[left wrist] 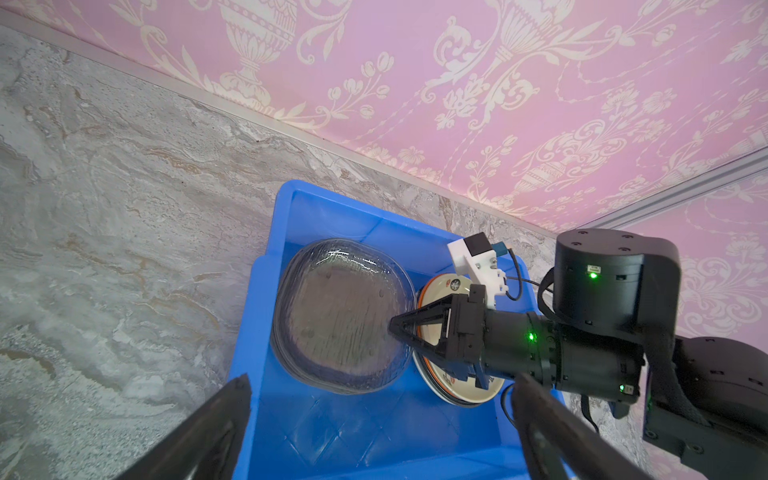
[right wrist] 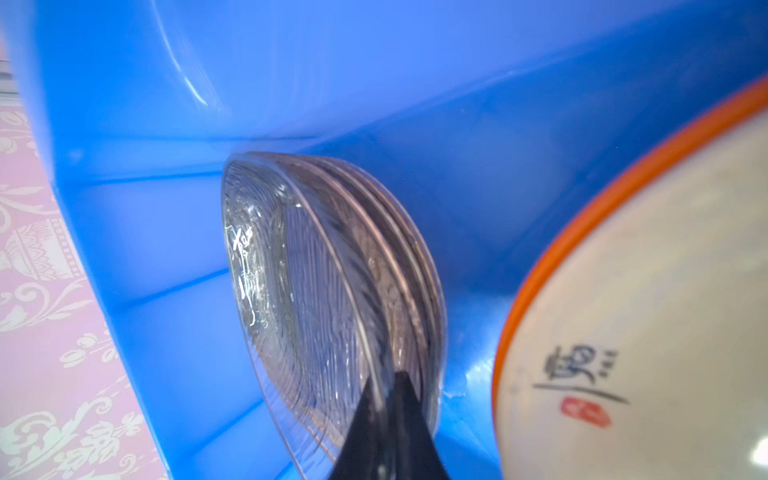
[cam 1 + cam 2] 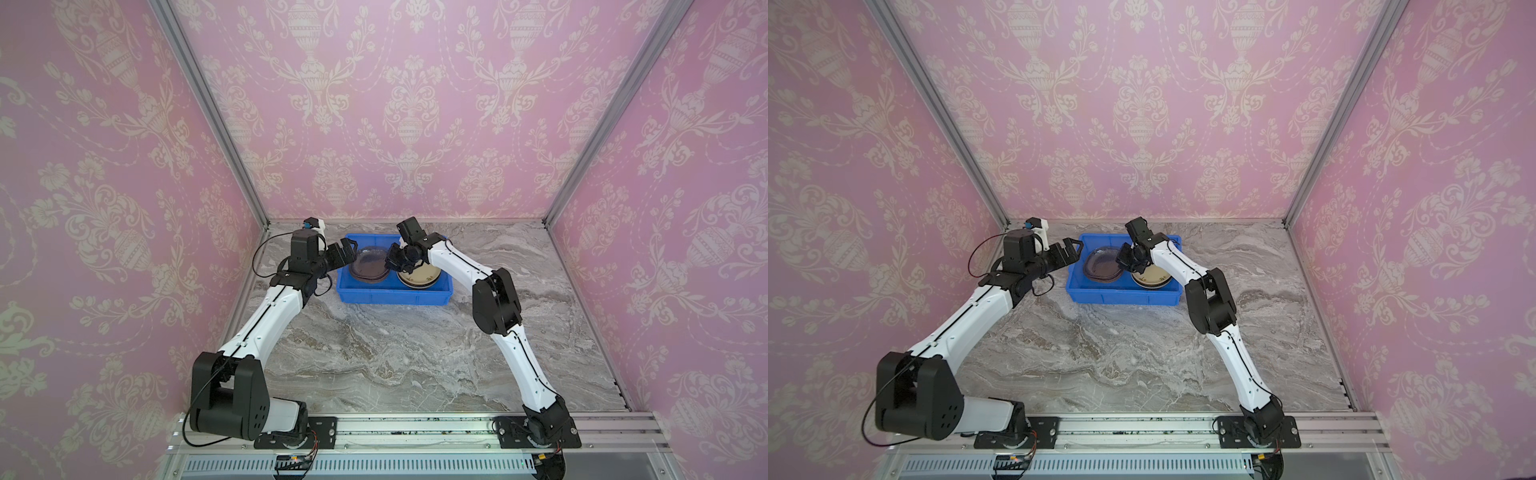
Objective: Place the plates into the plastic bin on the countertop
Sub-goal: Place the plate in the plastic bin.
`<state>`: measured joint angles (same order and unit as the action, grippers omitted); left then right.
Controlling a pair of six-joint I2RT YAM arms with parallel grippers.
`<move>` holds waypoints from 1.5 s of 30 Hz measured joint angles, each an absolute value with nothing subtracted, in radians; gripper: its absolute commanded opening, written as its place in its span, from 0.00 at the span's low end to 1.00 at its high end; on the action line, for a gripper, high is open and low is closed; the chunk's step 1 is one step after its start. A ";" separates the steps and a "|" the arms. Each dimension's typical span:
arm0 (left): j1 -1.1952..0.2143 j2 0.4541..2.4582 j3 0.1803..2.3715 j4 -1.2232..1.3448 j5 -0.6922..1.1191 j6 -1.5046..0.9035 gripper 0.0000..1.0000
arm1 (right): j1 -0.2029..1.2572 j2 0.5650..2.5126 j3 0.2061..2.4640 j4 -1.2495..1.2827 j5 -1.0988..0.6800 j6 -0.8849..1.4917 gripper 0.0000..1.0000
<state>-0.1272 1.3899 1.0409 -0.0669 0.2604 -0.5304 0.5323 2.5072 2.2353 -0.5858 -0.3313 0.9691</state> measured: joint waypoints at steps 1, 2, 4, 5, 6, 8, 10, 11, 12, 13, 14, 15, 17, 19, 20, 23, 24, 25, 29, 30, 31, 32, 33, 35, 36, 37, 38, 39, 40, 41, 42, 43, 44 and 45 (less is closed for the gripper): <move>-0.127 1.390 1.041 -0.067 0.261 -0.533 0.99 | 0.532 2.507 2.235 -0.585 -0.332 0.971 0.17; -0.127 1.391 1.041 -0.067 0.262 -0.534 0.99 | 0.532 2.507 2.235 -0.585 -0.332 0.973 0.18; -0.126 1.393 1.041 -0.067 0.265 -0.538 0.99 | 0.532 2.507 2.235 -0.582 -0.332 0.973 0.24; -0.126 1.394 1.041 -0.067 0.265 -0.540 0.99 | 0.532 2.507 2.235 -0.581 -0.332 0.972 0.27; -0.125 1.396 1.041 -0.067 0.266 -0.541 0.99 | 0.532 2.507 2.235 -0.580 -0.332 0.972 0.29; -0.123 1.397 1.041 -0.066 0.269 -0.545 0.99 | 0.532 2.507 2.235 -0.580 -0.331 0.970 0.30; -0.118 1.397 1.041 -0.060 0.272 -0.549 0.99 | 0.535 2.503 2.231 -0.581 -0.323 0.969 0.31; -0.118 1.397 1.041 -0.057 0.273 -0.551 0.99 | 0.537 2.500 2.228 -0.581 -0.319 0.969 0.31; -0.115 1.397 1.041 -0.055 0.274 -0.552 0.99 | 0.538 2.492 2.218 -0.581 -0.314 0.967 0.31; -0.114 1.397 1.041 -0.052 0.276 -0.553 0.99 | 0.539 2.484 2.209 -0.582 -0.308 0.965 0.31; -0.114 1.397 1.041 -0.051 0.276 -0.556 0.99 | 0.541 2.476 2.201 -0.582 -0.303 0.964 0.31; -0.113 1.397 1.041 -0.049 0.276 -0.558 0.99 | 0.542 2.468 2.192 -0.582 -0.298 0.962 0.31; -0.113 1.397 1.041 -0.046 0.276 -0.560 0.99 | 0.544 2.447 2.174 -0.583 -0.293 0.958 0.31; -0.113 1.397 1.041 -0.045 0.276 -0.562 0.99 | 0.544 2.425 2.160 -0.586 -0.289 0.950 0.31; -0.113 1.397 1.041 -0.045 0.276 -0.563 0.99 | 0.544 2.418 2.159 -0.588 -0.287 0.945 0.31; -0.113 1.397 1.041 -0.045 0.276 -0.564 0.99 | 0.544 2.395 2.146 -0.588 -0.287 0.936 0.31; -0.113 1.396 1.041 -0.045 0.277 -0.564 0.99 | 0.544 2.383 2.133 -0.587 -0.287 0.935 0.31; -0.113 1.396 1.041 -0.044 0.277 -0.564 0.99 | 0.544 2.372 2.116 -0.588 -0.287 0.934 0.31; -0.113 1.396 1.041 -0.038 0.283 -0.567 0.99 | 0.544 2.357 2.088 -0.588 -0.287 0.931 0.30; -0.113 1.396 1.041 -0.037 0.283 -0.567 0.99 | 0.544 2.357 2.083 -0.588 -0.287 0.931 0.30; -0.113 1.396 1.040 -0.035 0.283 -0.567 0.99 | 0.544 2.357 2.079 -0.588 -0.287 0.931 0.30; -0.113 1.396 1.039 -0.030 0.283 -0.567 0.99 | 0.544 2.357 2.077 -0.588 -0.287 0.931 0.30; -0.113 1.396 1.037 -0.028 0.283 -0.567 0.99 | 0.544 2.357 2.075 -0.589 -0.287 0.928 0.29; -0.113 1.396 1.033 -0.023 0.283 -0.567 0.99 | 0.544 2.357 2.075 -0.589 -0.287 0.924 0.28; -0.113 1.396 1.031 -0.022 0.283 -0.567 0.99 | 0.544 2.357 2.075 -0.589 -0.287 0.920 0.28; -0.113 1.396 1.030 -0.022 0.283 -0.568 0.99 | 0.544 2.357 2.075 -0.589 -0.287 0.920 0.26; -0.112 1.396 1.029 -0.022 0.283 -0.568 0.99 | 0.544 2.357 2.075 -0.589 -0.287 0.918 0.25; -0.111 1.396 1.028 -0.021 0.283 -0.570 0.99 | 0.544 2.358 2.075 -0.589 -0.287 0.917 0.24; -0.110 1.396 1.027 -0.020 0.283 -0.570 0.99 | 0.544 2.358 2.076 -0.589 -0.287 0.917 0.23; -0.108 1.397 1.026 -0.018 0.283 -0.571 0.99 | 0.544 2.360 2.079 -0.590 -0.287 0.917 0.23; -0.105 1.397 1.025 -0.016 0.283 -0.572 0.99 | 0.544 2.366 2.088 -0.591 -0.287 0.917 0.23; -0.103 1.397 1.025 -0.015 0.283 -0.574 0.99 | 0.544 2.374 2.100 -0.593 -0.288 0.917 0.23; -0.101 1.397 1.025 -0.015 0.283 -0.575 0.99 | 0.544 2.382 2.109 -0.593 -0.288 0.917 0.23; -0.101 1.397 1.025 -0.015 0.283 -0.576 0.99 | 0.544 2.388 2.114 -0.592 -0.288 0.916 0.23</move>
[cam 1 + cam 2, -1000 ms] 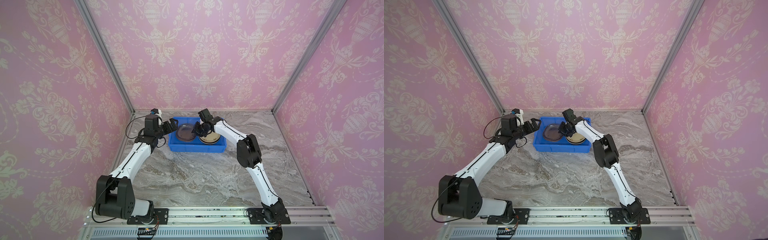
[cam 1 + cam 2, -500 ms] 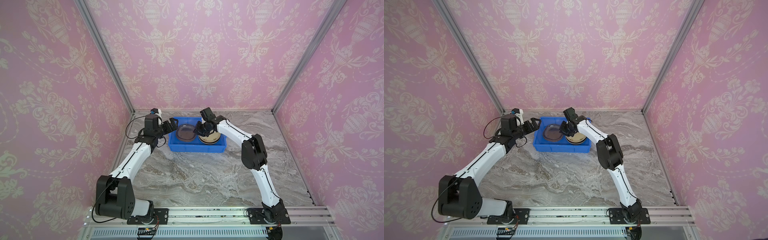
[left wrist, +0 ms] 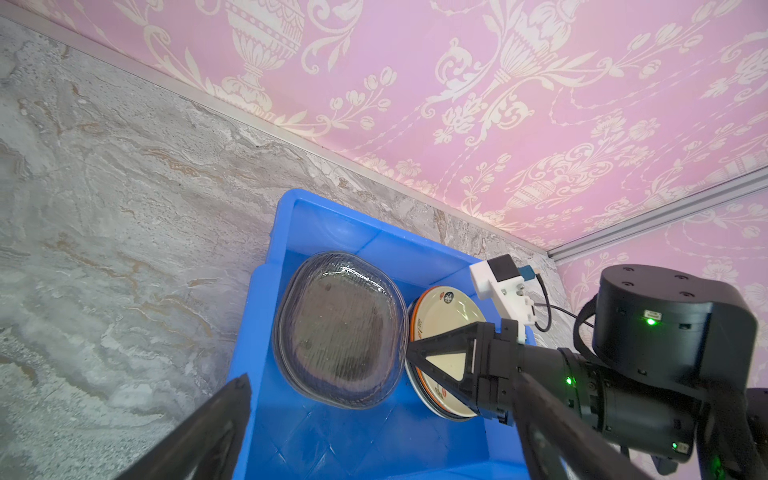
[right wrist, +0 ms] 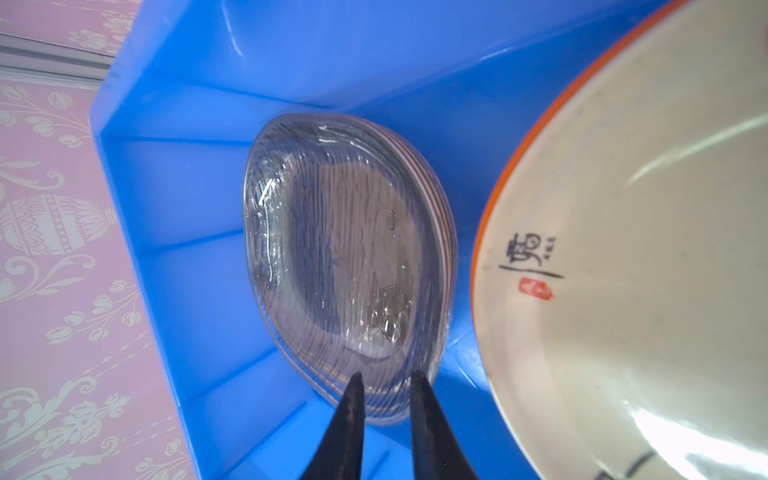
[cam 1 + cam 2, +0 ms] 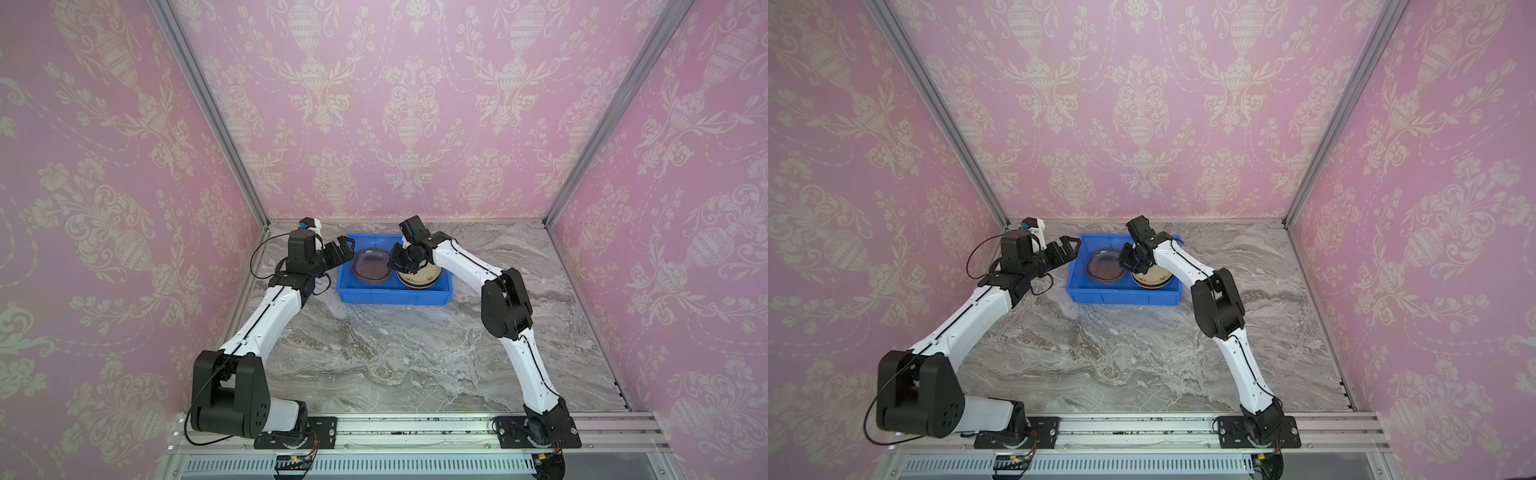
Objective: Place the plates into the plastic bin on the countertop
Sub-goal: Place the plate in the plastic bin.
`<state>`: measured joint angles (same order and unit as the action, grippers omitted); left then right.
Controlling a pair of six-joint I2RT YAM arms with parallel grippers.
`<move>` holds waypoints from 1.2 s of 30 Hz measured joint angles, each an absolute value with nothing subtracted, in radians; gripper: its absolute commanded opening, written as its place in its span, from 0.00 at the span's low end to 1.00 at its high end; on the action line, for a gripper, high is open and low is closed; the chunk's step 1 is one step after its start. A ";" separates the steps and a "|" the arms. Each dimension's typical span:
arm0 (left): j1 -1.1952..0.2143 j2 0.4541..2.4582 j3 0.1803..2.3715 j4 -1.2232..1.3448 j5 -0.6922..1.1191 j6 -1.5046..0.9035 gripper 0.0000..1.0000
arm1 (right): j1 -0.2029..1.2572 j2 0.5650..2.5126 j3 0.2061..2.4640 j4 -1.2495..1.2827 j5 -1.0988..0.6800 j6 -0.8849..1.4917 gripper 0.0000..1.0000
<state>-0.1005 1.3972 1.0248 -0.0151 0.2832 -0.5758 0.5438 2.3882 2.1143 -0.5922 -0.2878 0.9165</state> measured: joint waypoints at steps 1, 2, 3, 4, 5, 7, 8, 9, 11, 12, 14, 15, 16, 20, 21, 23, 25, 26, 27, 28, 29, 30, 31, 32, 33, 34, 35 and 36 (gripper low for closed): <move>-0.099 1.397 1.025 -0.015 0.283 -0.577 0.99 | 0.544 2.394 2.116 -0.594 -0.288 0.917 0.23; -0.099 1.397 1.025 -0.015 0.283 -0.578 0.99 | 0.544 2.400 2.120 -0.599 -0.288 0.916 0.23; -0.099 1.397 1.025 -0.015 0.283 -0.578 0.99 | 0.544 2.407 2.127 -0.603 -0.289 0.917 0.23; -0.099 1.398 1.024 -0.015 0.284 -0.578 0.99 | 0.544 2.416 2.134 -0.607 -0.290 0.916 0.23; -0.099 1.398 1.024 -0.014 0.284 -0.578 0.99 | 0.544 2.424 2.141 -0.609 -0.291 0.917 0.23; -0.099 1.401 1.022 -0.014 0.284 -0.578 0.99 | 0.545 2.438 2.148 -0.611 -0.295 0.917 0.23; -0.099 1.402 1.019 -0.012 0.284 -0.579 0.99 | 0.546 2.443 2.148 -0.612 -0.296 0.917 0.23; -0.099 1.402 1.014 -0.012 0.284 -0.578 0.99 | 0.546 2.447 2.148 -0.612 -0.298 0.917 0.23; -0.099 1.402 1.009 -0.011 0.284 -0.578 0.99 | 0.548 2.454 2.163 -0.620 -0.299 0.917 0.22; -0.099 1.402 1.008 -0.011 0.284 -0.579 0.99 | 0.548 2.458 2.174 -0.624 -0.302 0.917 0.22; -0.099 1.402 1.008 -0.010 0.284 -0.579 0.99 | 0.548 2.459 2.201 -0.627 -0.309 0.914 0.21; -0.099 1.402 1.008 -0.008 0.284 -0.579 0.99 | 0.548 2.459 2.218 -0.627 -0.314 0.910 0.21; -0.098 1.402 1.008 -0.007 0.284 -0.578 0.99 | 0.547 2.458 2.235 -0.625 -0.319 0.904 0.21; -0.094 1.402 1.008 -0.008 0.284 -0.578 0.99 | 0.544 2.411 2.252 -0.601 -0.347 0.855 0.22; -0.094 1.402 1.008 -0.008 0.284 -0.578 0.99 | 0.542 2.386 2.249 -0.592 -0.354 0.837 0.24; -0.094 1.402 1.008 -0.005 0.283 -0.578 0.99 | 0.539 2.315 2.218 -0.575 -0.366 0.793 0.34; -0.094 1.402 1.000 0.015 0.276 -0.576 0.99 | 0.536 2.218 2.165 -0.561 -0.370 0.736 0.96; -0.095 1.401 0.989 0.035 0.262 -0.573 0.99 | 0.536 2.152 2.118 -0.544 -0.367 0.698 1.00; -0.095 1.398 0.968 0.062 0.245 -0.566 0.99 | 0.533 2.087 2.070 -0.532 -0.362 0.664 1.00; -0.095 1.392 0.942 0.091 0.225 -0.559 0.99 | 0.532 2.020 2.017 -0.516 -0.351 0.632 1.00; -0.095 1.380 0.904 0.128 0.201 -0.550 0.99 | 0.530 1.947 1.953 -0.494 -0.337 0.597 1.00; -0.096 1.365 0.859 0.171 0.180 -0.537 0.99 | 0.528 1.871 1.883 -0.475 -0.316 0.564 1.00; -0.096 1.350 0.811 0.226 0.161 -0.521 0.99 | 0.525 1.812 1.824 -0.456 -0.295 0.541 1.00; -0.096 1.331 0.752 0.293 0.142 -0.502 0.99 | 0.524 1.743 1.749 -0.433 -0.266 0.510 1.00; -0.097 1.312 0.688 0.367 0.126 -0.478 0.99 | 0.522 1.680 1.673 -0.409 -0.226 0.482 1.00; -0.098 1.298 0.635 0.432 0.120 -0.450 0.99 | 0.519 1.624 1.595 -0.381 -0.183 0.453 1.00; -0.102 1.288 0.579 0.501 0.115 -0.411 0.99 | 0.518 1.567 1.501 -0.342 -0.132 0.420 1.00; -0.109 1.282 0.532 0.560 0.109 -0.371 0.99 | 0.517 1.513 1.402 -0.300 -0.077 0.388 1.00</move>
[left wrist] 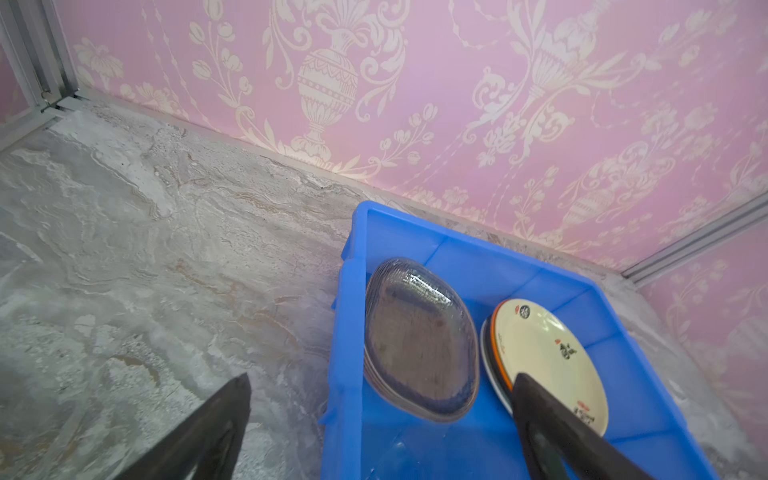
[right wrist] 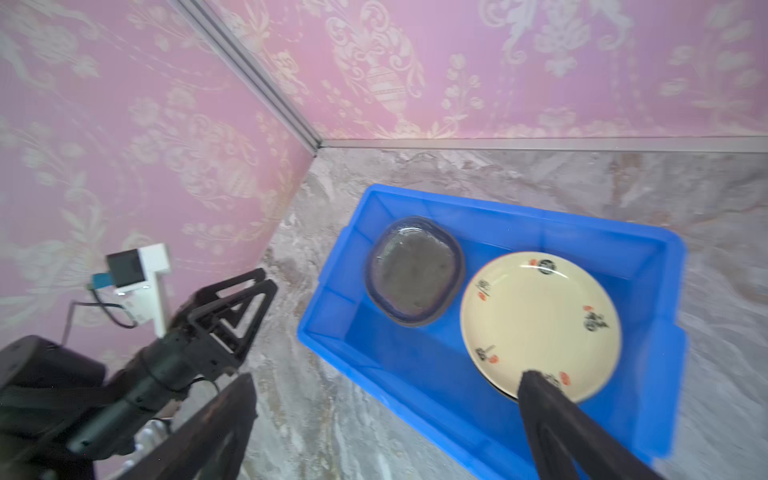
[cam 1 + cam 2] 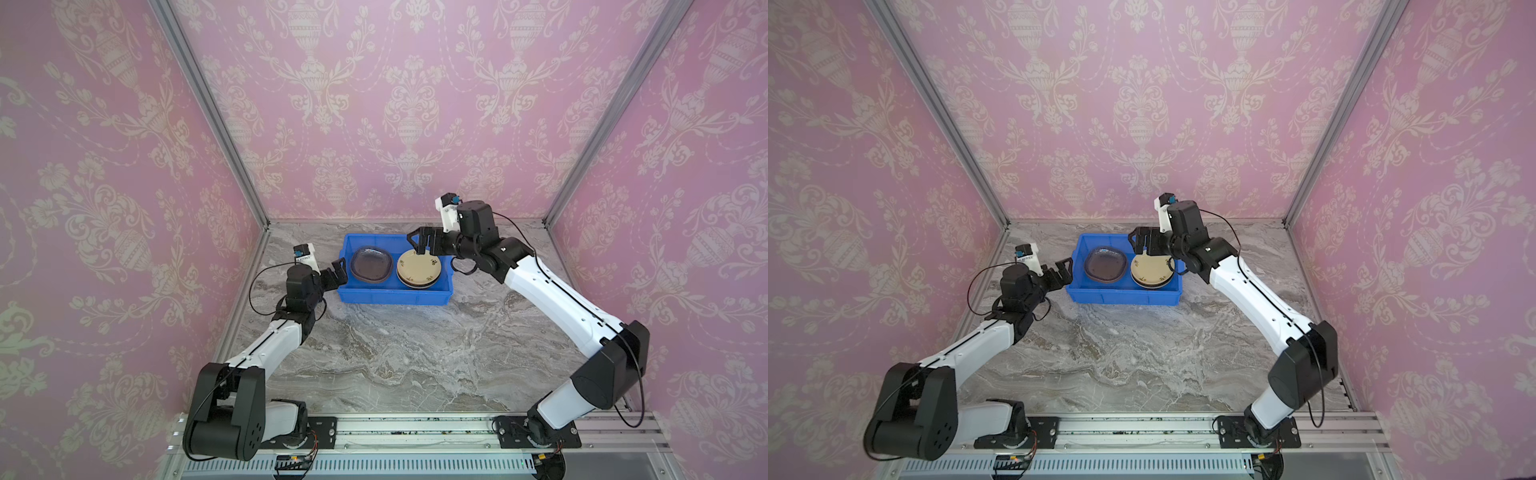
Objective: Place the plates into the plastic bin on the countertop
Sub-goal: Place the plate in the plastic bin, then reset both arms
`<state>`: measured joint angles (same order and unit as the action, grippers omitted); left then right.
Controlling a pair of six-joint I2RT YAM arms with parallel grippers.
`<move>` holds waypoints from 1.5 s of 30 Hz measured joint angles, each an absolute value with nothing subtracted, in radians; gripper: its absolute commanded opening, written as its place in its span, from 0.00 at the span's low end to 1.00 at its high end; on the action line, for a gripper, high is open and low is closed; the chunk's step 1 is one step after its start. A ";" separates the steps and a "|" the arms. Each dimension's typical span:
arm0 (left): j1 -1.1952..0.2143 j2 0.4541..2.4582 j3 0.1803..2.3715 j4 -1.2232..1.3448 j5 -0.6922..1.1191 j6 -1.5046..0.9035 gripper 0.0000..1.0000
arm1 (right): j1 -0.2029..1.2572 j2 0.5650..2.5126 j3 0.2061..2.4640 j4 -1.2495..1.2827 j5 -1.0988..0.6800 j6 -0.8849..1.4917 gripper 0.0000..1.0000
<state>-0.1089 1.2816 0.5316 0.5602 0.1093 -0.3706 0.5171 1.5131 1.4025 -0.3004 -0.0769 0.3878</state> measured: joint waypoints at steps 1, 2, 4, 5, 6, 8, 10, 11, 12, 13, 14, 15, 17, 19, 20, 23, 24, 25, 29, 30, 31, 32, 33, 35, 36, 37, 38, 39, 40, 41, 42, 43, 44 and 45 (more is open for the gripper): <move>-0.115 1.275 0.499 0.593 0.099 -0.338 0.99 | 0.514 1.473 1.325 -0.269 -0.028 0.364 1.00; -0.121 1.263 0.473 0.612 0.082 -0.305 0.99 | 0.511 1.430 1.230 -0.231 0.027 0.339 1.00; -0.130 1.223 0.451 0.609 0.034 -0.252 0.99 | 0.498 1.365 1.074 -0.173 0.113 0.310 1.00; -0.130 1.194 0.448 0.605 0.001 -0.222 0.99 | 0.485 1.337 1.009 -0.150 0.142 0.299 1.00; -0.129 1.165 0.445 0.606 -0.033 -0.194 0.99 | 0.470 1.314 0.961 -0.133 0.166 0.288 1.00; -0.126 1.106 0.432 0.610 -0.110 -0.136 0.99 | 0.430 1.269 0.884 -0.094 0.212 0.271 1.00; -0.117 1.079 0.405 0.627 -0.172 -0.088 0.99 | 0.393 1.239 0.854 -0.064 0.243 0.257 1.00; -0.105 1.083 0.385 0.643 -0.195 -0.068 0.99 | 0.379 1.231 0.850 -0.049 0.253 0.253 1.00; -0.089 1.104 0.361 0.664 -0.213 -0.053 0.99 | 0.366 1.227 0.849 -0.030 0.260 0.250 1.00; -0.077 1.134 0.338 0.686 -0.221 -0.040 0.99 | 0.358 1.226 0.849 -0.014 0.261 0.248 1.00; -0.065 1.176 0.309 0.721 -0.227 -0.029 0.99 | 0.349 1.226 0.849 0.004 0.261 0.245 1.00; -0.058 1.231 0.275 0.772 -0.228 -0.020 0.99 | 0.340 1.227 0.847 0.020 0.261 0.242 1.00; -0.049 1.378 0.212 0.915 -0.222 -0.015 0.99 | 0.324 1.228 0.838 0.046 0.261 0.234 1.00; -0.047 1.549 0.174 1.056 -0.205 -0.007 0.99 | 0.307 1.229 0.825 0.060 0.262 0.228 1.00; -0.047 1.626 0.172 1.099 -0.194 0.000 0.99 | 0.296 1.229 0.814 0.064 0.266 0.224 1.00; -0.047 1.696 0.173 1.184 -0.169 0.012 0.99 | 0.258 1.226 0.769 0.080 0.303 0.205 1.00; -0.047 1.696 0.177 1.214 -0.169 0.013 0.99 | 0.246 1.226 0.749 0.089 0.326 0.200 1.00; -0.046 1.695 0.185 1.235 -0.170 0.014 0.99 | 0.236 1.226 0.732 0.098 0.342 0.194 1.00; -0.043 1.680 0.249 1.227 -0.176 0.013 0.99 | 0.185 1.244 0.651 0.179 0.384 0.164 1.00; -0.042 1.674 0.269 1.211 -0.180 0.013 0.99 | 0.175 1.261 0.634 0.206 0.390 0.156 1.00; -0.042 1.670 0.282 1.203 -0.183 0.014 0.99 | 0.167 1.280 0.617 0.236 0.394 0.150 1.00; -0.042 1.667 0.292 1.201 -0.183 0.014 0.99 | 0.159 1.302 0.593 0.273 0.397 0.146 1.00; -0.042 1.665 0.294 1.202 -0.184 0.014 0.99 | 0.152 1.323 0.566 0.311 0.398 0.141 1.00; -0.042 1.664 0.290 1.203 -0.189 0.013 0.99 | 0.138 1.360 0.490 0.421 0.393 0.126 1.00; -0.042 1.664 0.287 1.203 -0.190 0.014 0.99 | 0.134 1.373 0.456 0.465 0.393 0.118 1.00; -0.042 1.664 0.286 1.203 -0.190 0.013 0.99 | 0.130 1.386 0.423 0.508 0.389 0.103 1.00; -0.042 1.664 0.285 1.201 -0.190 0.014 0.99 | 0.124 1.398 0.390 0.563 0.376 0.092 1.00; -0.042 1.664 0.285 1.200 -0.191 0.014 0.99 | 0.117 1.410 0.363 0.622 0.359 0.082 1.00; -0.042 1.664 0.285 1.197 -0.191 0.014 0.99 | 0.109 1.434 0.339 0.694 0.336 0.073 1.00; -0.042 1.664 0.286 1.193 -0.191 0.014 0.99 | 0.101 1.478 0.324 0.779 0.314 0.064 1.00; -0.042 1.664 0.286 1.187 -0.193 0.014 0.99 | 0.096 1.515 0.323 0.820 0.302 0.059 1.00; -0.042 1.664 0.286 1.184 -0.197 0.013 0.99 | 0.085 1.536 0.328 0.817 0.281 0.058 1.00; -0.042 1.664 0.286 1.180 -0.200 0.013 0.99 | 0.074 1.539 0.330 0.817 0.258 0.059 1.00; -0.042 1.664 0.287 1.176 -0.202 0.013 0.99 | 0.065 1.541 0.330 0.840 0.248 0.059 1.00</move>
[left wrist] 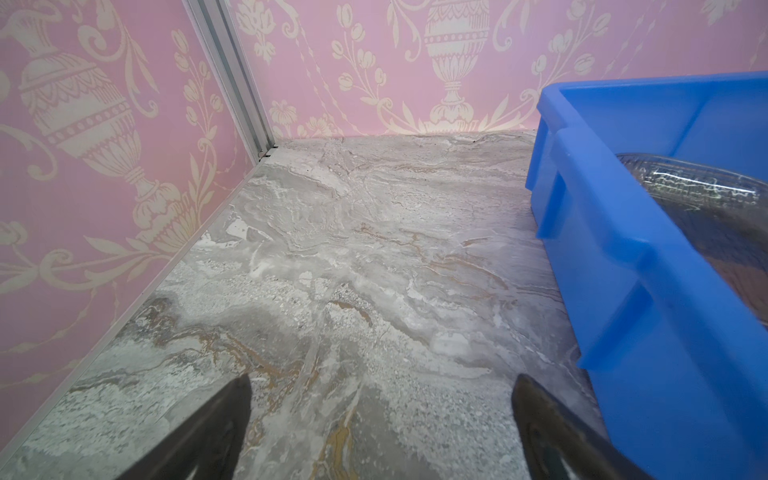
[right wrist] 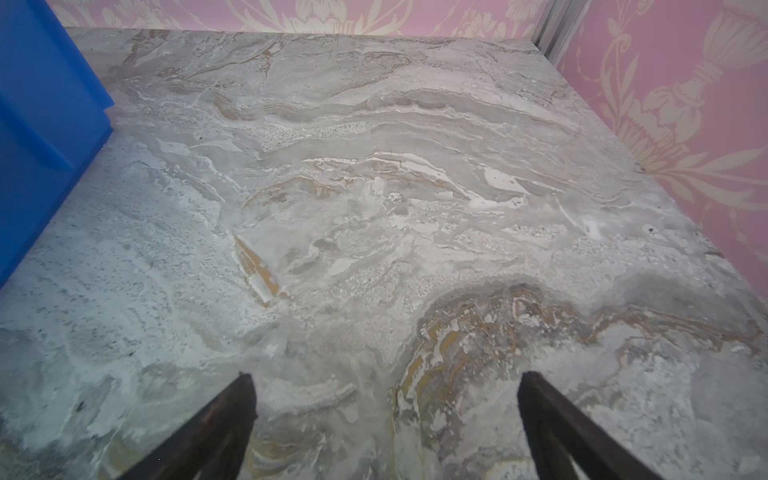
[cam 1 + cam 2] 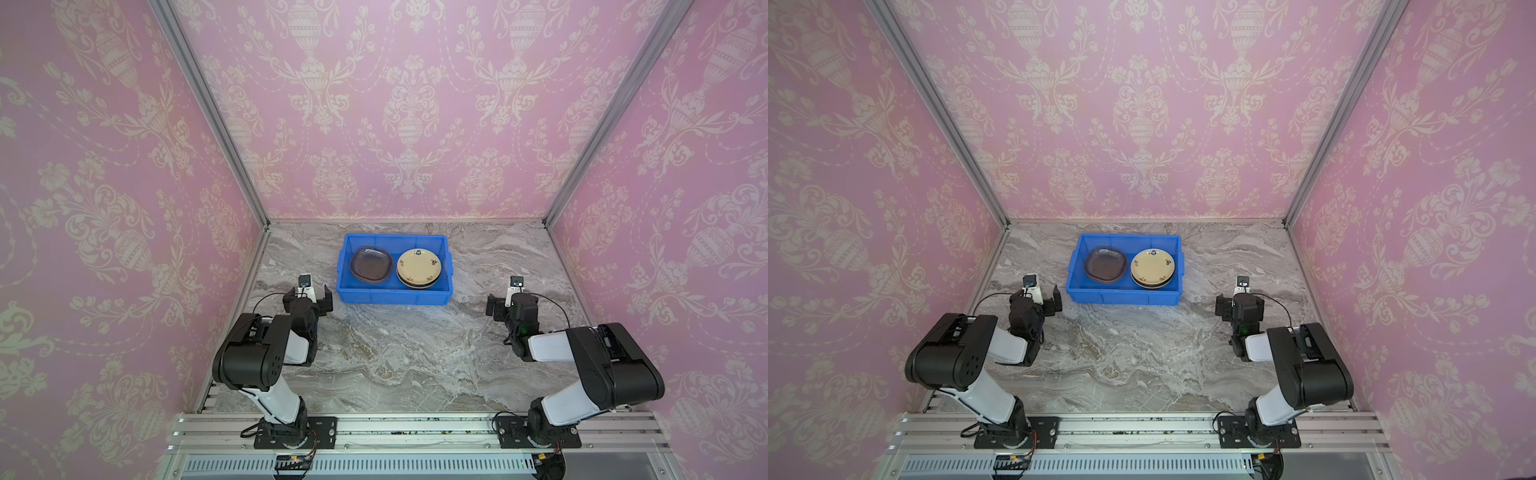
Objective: Place the plates into the plastic bin on the countertop
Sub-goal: Reset both arms
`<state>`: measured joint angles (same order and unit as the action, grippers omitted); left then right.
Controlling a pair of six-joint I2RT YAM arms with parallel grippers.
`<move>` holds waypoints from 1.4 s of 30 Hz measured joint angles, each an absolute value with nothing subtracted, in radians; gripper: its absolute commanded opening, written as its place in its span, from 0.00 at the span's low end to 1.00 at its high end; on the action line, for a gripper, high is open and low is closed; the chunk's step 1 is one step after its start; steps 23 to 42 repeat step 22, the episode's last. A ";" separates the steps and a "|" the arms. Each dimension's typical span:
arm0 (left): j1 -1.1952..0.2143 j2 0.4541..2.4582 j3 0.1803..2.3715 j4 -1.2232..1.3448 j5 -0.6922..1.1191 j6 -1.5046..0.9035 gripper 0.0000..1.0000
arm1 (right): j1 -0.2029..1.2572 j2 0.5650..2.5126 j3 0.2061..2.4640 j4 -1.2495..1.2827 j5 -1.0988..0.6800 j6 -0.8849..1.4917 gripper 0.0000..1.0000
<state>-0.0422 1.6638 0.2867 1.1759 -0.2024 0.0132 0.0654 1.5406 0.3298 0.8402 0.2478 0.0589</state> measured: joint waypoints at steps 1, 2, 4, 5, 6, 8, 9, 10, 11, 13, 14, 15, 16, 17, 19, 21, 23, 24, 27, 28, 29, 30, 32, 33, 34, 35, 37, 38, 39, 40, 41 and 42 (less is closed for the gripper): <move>-0.042 1.664 0.290 1.165 -0.208 0.013 0.99 | 0.057 1.544 0.331 0.877 0.239 0.059 1.00; -0.042 1.664 0.296 1.154 -0.214 0.013 0.99 | 0.050 1.544 0.331 0.897 0.232 0.059 1.00; -0.042 1.664 0.303 1.142 -0.224 0.013 0.99 | 0.045 1.542 0.331 0.926 0.222 0.059 1.00; -0.042 1.664 0.306 1.138 -0.229 0.013 0.99 | 0.045 1.542 0.331 0.936 0.214 0.059 1.00; -0.042 1.664 0.307 1.135 -0.234 0.013 0.99 | 0.046 1.542 0.331 0.943 0.211 0.059 1.00; -0.042 1.664 0.307 1.128 -0.243 0.013 0.99 | 0.046 1.542 0.331 0.953 0.202 0.059 1.00; -0.042 1.664 0.307 1.127 -0.244 0.013 0.99 | 0.046 1.542 0.331 0.957 0.197 0.059 1.00; -0.042 1.664 0.307 1.125 -0.246 0.013 0.99 | 0.046 1.542 0.331 0.960 0.196 0.059 1.00; -0.042 1.664 0.307 1.124 -0.247 0.013 0.99 | 0.046 1.542 0.331 0.962 0.196 0.059 1.00; -0.042 1.664 0.307 1.123 -0.250 0.013 0.99 | 0.046 1.542 0.331 0.963 0.189 0.059 1.00; -0.042 1.664 0.307 1.122 -0.250 0.013 0.99 | 0.046 1.542 0.332 0.960 0.186 0.059 1.00; -0.042 1.664 0.307 1.122 -0.250 0.013 0.99 | 0.043 1.542 0.334 0.959 0.178 0.059 1.00; -0.042 1.664 0.307 1.121 -0.250 0.013 0.99 | 0.042 1.542 0.335 0.958 0.175 0.059 1.00; -0.042 1.664 0.307 1.119 -0.250 0.013 0.99 | 0.041 1.542 0.336 0.959 0.170 0.059 1.00; -0.042 1.664 0.308 1.119 -0.250 0.013 0.99 | 0.041 1.542 0.337 0.959 0.167 0.059 1.00; -0.042 1.664 0.308 1.118 -0.250 0.013 0.99 | 0.041 1.542 0.337 0.960 0.162 0.059 1.00; -0.042 1.664 0.308 1.118 -0.250 0.013 0.99 | 0.041 1.542 0.337 0.960 0.158 0.058 1.00; -0.042 1.664 0.308 1.118 -0.250 0.013 0.99 | 0.041 1.542 0.337 0.960 0.158 0.058 1.00; -0.042 1.664 0.308 1.118 -0.250 0.013 0.99 | 0.041 1.542 0.337 0.960 0.158 0.058 1.00; -0.042 1.664 0.308 1.118 -0.250 0.013 0.99 | 0.041 1.542 0.337 0.960 0.158 0.058 1.00; -0.042 1.664 0.308 1.118 -0.250 0.013 0.99 | 0.041 1.542 0.337 0.960 0.158 0.058 1.00; -0.042 1.664 0.308 1.118 -0.250 0.013 0.99 | 0.041 1.542 0.337 0.960 0.158 0.058 1.00; -0.042 1.664 0.308 1.118 -0.250 0.013 0.99 | 0.041 1.542 0.337 0.960 0.158 0.058 1.00; -0.042 1.664 0.308 1.118 -0.250 0.013 0.99 | 0.041 1.542 0.337 0.960 0.158 0.058 1.00; -0.042 1.664 0.308 1.118 -0.250 0.013 0.99 | 0.041 1.542 0.337 0.960 0.158 0.058 1.00; -0.042 1.664 0.308 1.118 -0.250 0.013 0.99 | 0.041 1.542 0.337 0.960 0.158 0.058 1.00; -0.042 1.664 0.308 1.118 -0.250 0.013 0.99 | 0.041 1.542 0.337 0.960 0.158 0.058 1.00; -0.042 1.664 0.308 1.118 -0.250 0.013 0.99 | 0.041 1.542 0.337 0.960 0.158 0.058 1.00; -0.042 1.664 0.308 1.118 -0.250 0.013 0.99 | 0.041 1.542 0.337 0.960 0.158 0.058 1.00; -0.042 1.664 0.308 1.118 -0.250 0.013 0.99 | 0.041 1.542 0.337 0.960 0.158 0.058 1.00; -0.042 1.664 0.308 1.118 -0.250 0.013 0.99 | 0.041 1.542 0.337 0.960 0.158 0.058 1.00; -0.042 1.664 0.308 1.118 -0.250 0.013 0.99 | 0.041 1.542 0.337 0.960 0.158 0.058 1.00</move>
